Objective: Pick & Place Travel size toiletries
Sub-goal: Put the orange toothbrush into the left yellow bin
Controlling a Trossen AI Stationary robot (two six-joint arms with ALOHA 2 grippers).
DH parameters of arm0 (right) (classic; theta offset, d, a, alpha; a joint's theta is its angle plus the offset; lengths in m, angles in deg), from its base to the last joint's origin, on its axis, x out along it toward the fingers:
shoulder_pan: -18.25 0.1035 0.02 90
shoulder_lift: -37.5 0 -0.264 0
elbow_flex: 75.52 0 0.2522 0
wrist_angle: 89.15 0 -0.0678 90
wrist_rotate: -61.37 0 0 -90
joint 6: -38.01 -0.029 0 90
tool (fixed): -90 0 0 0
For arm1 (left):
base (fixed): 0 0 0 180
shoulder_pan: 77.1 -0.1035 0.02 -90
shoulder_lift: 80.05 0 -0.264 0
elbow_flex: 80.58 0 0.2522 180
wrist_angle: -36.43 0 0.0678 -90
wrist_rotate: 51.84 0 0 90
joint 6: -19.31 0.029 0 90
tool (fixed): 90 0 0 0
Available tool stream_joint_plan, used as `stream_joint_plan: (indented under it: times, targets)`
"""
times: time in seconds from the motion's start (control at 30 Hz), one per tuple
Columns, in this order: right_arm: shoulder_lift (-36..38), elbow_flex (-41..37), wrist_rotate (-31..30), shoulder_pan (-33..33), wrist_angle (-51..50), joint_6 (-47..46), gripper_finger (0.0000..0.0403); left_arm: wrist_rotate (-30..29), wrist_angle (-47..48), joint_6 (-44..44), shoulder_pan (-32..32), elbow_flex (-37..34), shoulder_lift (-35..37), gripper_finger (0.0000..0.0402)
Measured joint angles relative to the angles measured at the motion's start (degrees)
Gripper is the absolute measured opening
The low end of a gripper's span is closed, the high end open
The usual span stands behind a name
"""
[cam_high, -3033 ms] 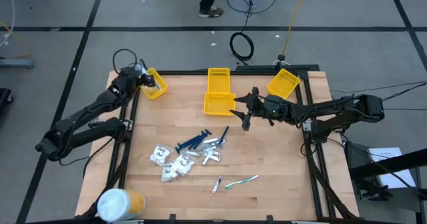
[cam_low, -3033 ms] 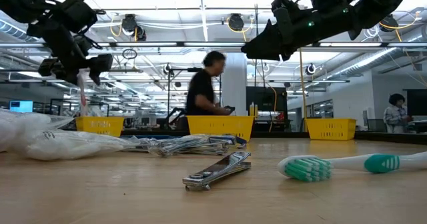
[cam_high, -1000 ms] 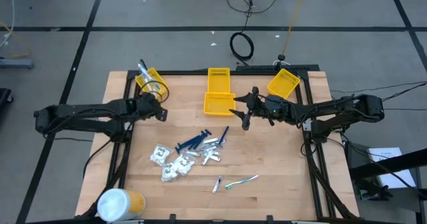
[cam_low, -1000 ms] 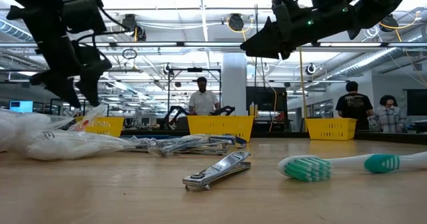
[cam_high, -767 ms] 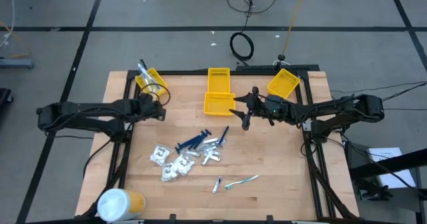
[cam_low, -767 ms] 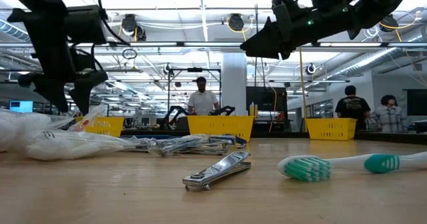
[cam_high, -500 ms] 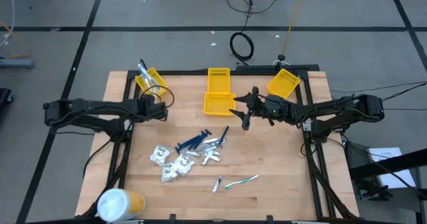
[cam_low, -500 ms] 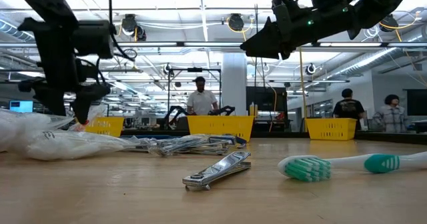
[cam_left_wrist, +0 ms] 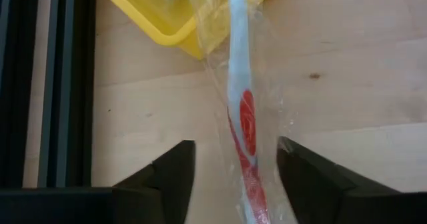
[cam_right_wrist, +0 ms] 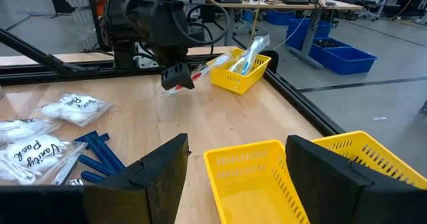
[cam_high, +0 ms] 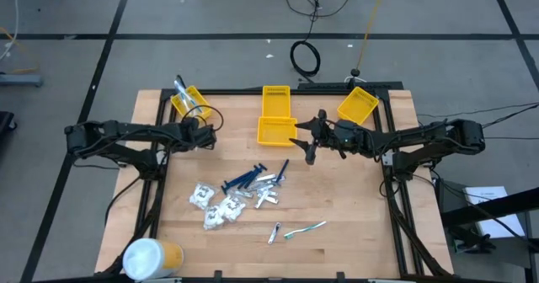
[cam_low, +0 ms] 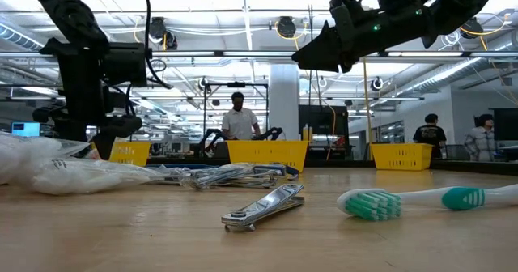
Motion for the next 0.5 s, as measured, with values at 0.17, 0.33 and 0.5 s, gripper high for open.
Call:
stream_joint_plan:
  times: [0.17,0.33,0.5]
  targets:
    - [0.0,0.0,0.0,0.0,-0.12,0.0,0.0238,0.0,-0.01,0.15,-0.11,-0.02,0.02,0.0089]
    - [0.0,0.0,0.0,0.0,-0.13,0.0,0.0238,-0.02,-0.67,1.23,0.08,-0.02,0.02,0.0013]
    - [0.0,0.0,0.0,0.0,-0.12,0.0,0.0238,-0.95,-5.56,2.53,3.44,-0.02,2.79,0.001]
